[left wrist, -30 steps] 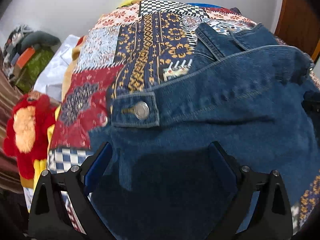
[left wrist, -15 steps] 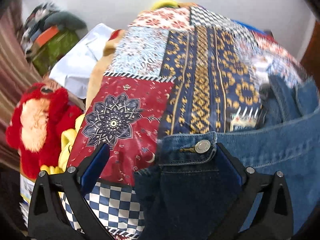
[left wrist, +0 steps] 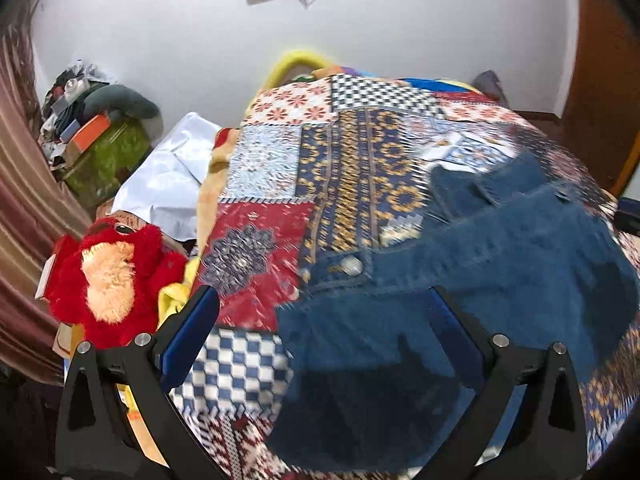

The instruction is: Fold large clothes

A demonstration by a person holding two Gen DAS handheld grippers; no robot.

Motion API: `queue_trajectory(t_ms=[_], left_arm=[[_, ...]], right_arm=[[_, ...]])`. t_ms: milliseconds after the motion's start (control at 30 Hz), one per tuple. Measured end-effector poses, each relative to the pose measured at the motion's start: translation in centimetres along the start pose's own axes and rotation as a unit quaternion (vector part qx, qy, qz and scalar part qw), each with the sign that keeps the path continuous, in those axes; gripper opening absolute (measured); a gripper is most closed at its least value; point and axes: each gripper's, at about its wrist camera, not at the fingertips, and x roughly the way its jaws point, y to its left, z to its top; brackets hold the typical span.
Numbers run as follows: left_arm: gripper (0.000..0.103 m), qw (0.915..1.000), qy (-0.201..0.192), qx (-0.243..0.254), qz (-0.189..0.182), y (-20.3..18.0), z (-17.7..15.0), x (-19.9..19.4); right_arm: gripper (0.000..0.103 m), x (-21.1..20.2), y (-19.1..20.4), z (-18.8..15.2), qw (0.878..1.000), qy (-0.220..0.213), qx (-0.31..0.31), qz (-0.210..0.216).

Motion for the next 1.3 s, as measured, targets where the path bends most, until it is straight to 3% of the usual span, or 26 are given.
queue_trajectory(t_ms=[233, 400, 567, 667, 733, 767, 800, 833, 1067, 1200, 1300], left_arm=[[0.103, 0.9994, 0.014, -0.001, -0.031, -2.2, -3.9, -0.6], [0.103, 0.9972, 0.054, -0.021, -0.047, -3.2, -6.2, 2.5], [0.103, 0.9927, 0.08, -0.059, -0.069, -3.0, -7.1, 5.5], [0.103, 0.9896, 0.097, -0.071, -0.079, -3.0, -7.7, 7.3], [0.103, 0.9873, 0.096, -0.084, -0.095, -2.7, -8.1, 7.8], [0.103, 0.9867, 0.095, -0.088, -0.099, -2.5, -8.3, 7.8], [0.103, 0.9865, 0.093, -0.09, -0.1, -2.4, -8.5, 7.8], [0.103, 0.9868, 0.092, -0.089, -0.099, -2.2, -8.7, 7.7], [0.103, 0.9901, 0.088, -0.084, -0.07, -0.7, -10.2, 6.6], [0.103, 0.9924, 0.089, -0.082, -0.021, 0.5, -11.1, 5.6], [0.103, 0.9912, 0.091, -0.095, 0.006, 1.8, -12.1, 4.9]], right_arm=[[0.017, 0.1, 4.8, -2.9, 0.999, 0.018, -0.015, 0.041], [0.017, 3.0, 7.2, -3.8, 0.996, 0.055, -0.001, 0.071], [0.017, 7.3, 8.5, -4.9, 0.993, 0.099, -0.014, 0.056], [0.018, 7.8, 8.0, -5.6, 0.994, 0.085, -0.022, 0.066], [0.035, 7.8, 7.6, -5.7, 0.995, 0.083, -0.03, 0.053], [0.074, 7.7, 7.4, -5.7, 0.995, 0.082, -0.035, 0.036], [0.1, 7.8, 7.1, -5.8, 0.996, 0.078, -0.042, -0.006], [0.103, 7.8, 6.7, -6.1, 0.995, 0.067, -0.051, -0.05], [0.102, 6.8, 2.1, -8.3, 0.995, 0.085, -0.026, -0.042], [0.102, 5.6, -0.8, -9.2, 0.995, 0.092, 0.007, -0.035], [0.102, 4.5, -2.5, -9.8, 0.994, 0.091, 0.007, -0.056]])
